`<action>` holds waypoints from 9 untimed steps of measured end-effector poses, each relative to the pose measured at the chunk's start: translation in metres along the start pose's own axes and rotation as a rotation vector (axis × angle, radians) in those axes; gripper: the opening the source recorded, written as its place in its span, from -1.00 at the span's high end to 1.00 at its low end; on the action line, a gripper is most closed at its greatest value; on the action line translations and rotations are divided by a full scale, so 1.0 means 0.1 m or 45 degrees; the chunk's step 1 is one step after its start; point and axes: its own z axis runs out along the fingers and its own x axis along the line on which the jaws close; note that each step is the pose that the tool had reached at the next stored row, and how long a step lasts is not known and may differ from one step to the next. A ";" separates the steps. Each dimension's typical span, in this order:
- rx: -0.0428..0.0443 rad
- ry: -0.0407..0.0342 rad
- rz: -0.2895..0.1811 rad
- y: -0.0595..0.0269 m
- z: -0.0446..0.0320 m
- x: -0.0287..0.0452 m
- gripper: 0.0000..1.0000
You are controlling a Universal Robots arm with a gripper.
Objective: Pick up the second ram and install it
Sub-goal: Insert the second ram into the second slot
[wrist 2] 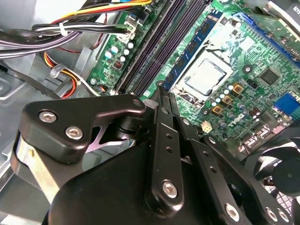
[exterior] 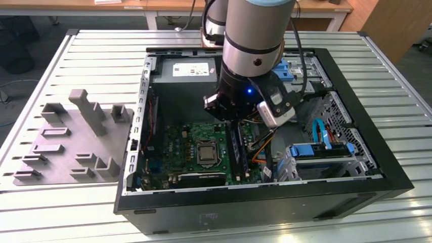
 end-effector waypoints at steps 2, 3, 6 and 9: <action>0.000 -0.0001 0.003 -0.003 0.007 -0.001 0.76; 0.000 -0.0004 0.006 -0.005 0.010 0.000 0.76; -0.001 -0.0008 0.012 -0.015 0.019 0.000 0.76; 0.000 -0.0008 0.013 -0.018 0.030 -0.001 0.76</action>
